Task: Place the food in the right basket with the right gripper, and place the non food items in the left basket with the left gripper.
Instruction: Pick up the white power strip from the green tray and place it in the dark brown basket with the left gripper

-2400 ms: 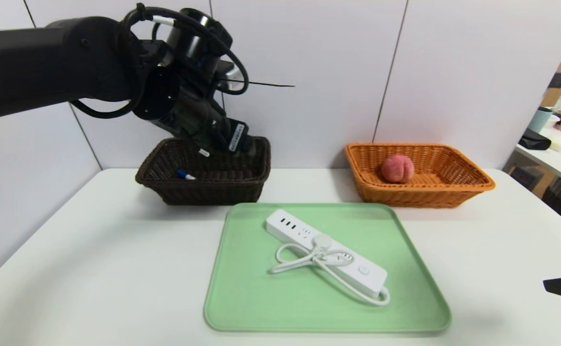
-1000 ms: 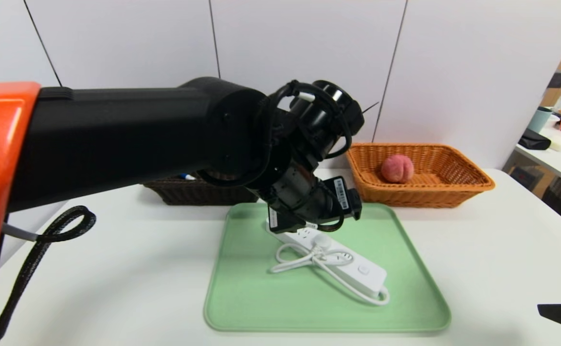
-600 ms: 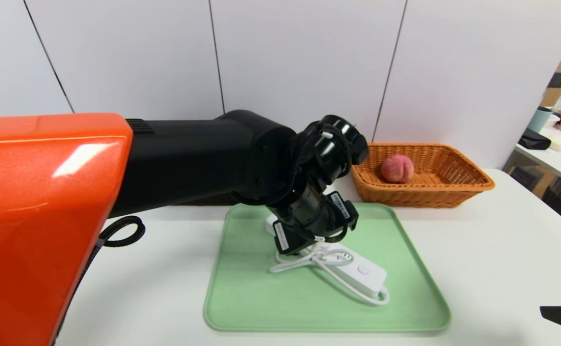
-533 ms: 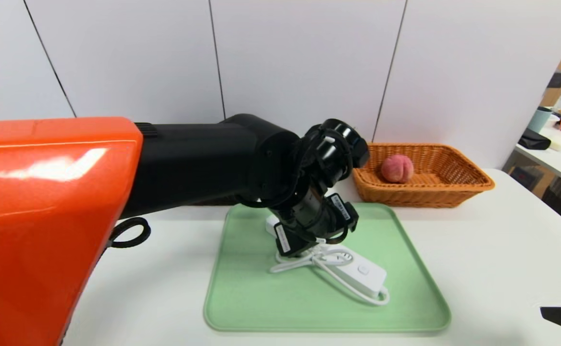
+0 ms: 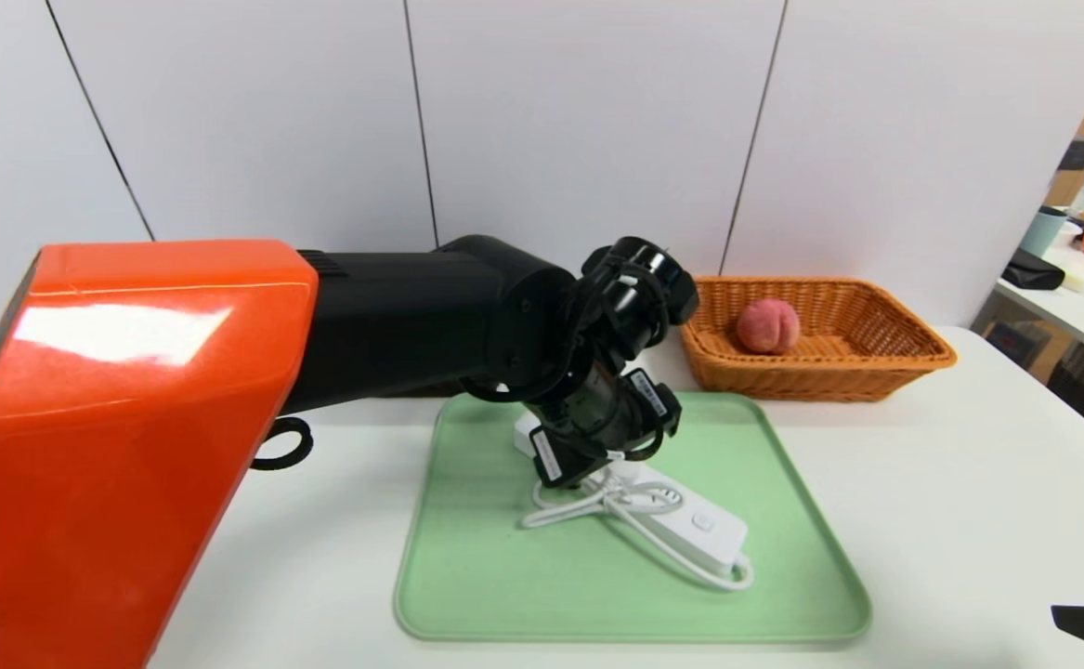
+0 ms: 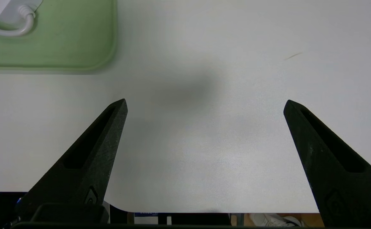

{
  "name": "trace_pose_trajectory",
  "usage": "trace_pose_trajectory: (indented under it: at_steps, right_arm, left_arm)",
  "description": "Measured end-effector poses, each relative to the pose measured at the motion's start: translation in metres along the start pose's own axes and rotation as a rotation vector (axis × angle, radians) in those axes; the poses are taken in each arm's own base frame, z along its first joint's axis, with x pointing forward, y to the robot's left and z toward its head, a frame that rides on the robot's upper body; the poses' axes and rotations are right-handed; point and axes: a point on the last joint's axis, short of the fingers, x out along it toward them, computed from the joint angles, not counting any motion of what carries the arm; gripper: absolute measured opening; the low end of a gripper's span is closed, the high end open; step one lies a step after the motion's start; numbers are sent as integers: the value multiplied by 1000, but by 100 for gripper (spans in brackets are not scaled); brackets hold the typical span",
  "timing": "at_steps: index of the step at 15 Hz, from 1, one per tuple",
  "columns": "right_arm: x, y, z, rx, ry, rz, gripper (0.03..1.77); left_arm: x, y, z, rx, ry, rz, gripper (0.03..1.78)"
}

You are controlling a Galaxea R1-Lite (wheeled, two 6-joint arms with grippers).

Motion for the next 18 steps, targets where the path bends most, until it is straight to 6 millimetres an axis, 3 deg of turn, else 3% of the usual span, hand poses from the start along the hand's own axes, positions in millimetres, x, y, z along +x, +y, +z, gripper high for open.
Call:
trace_pose_trajectory:
  at_steps: [12,18]
  right_arm:
    - [-2,0,1,-1,-10,2,170]
    - [-3,0,-3,-5,-11,8,170]
  left_arm:
    - [25,3,-4,8,15,29,169]
    - [30,9,-7,121,26,90,169]
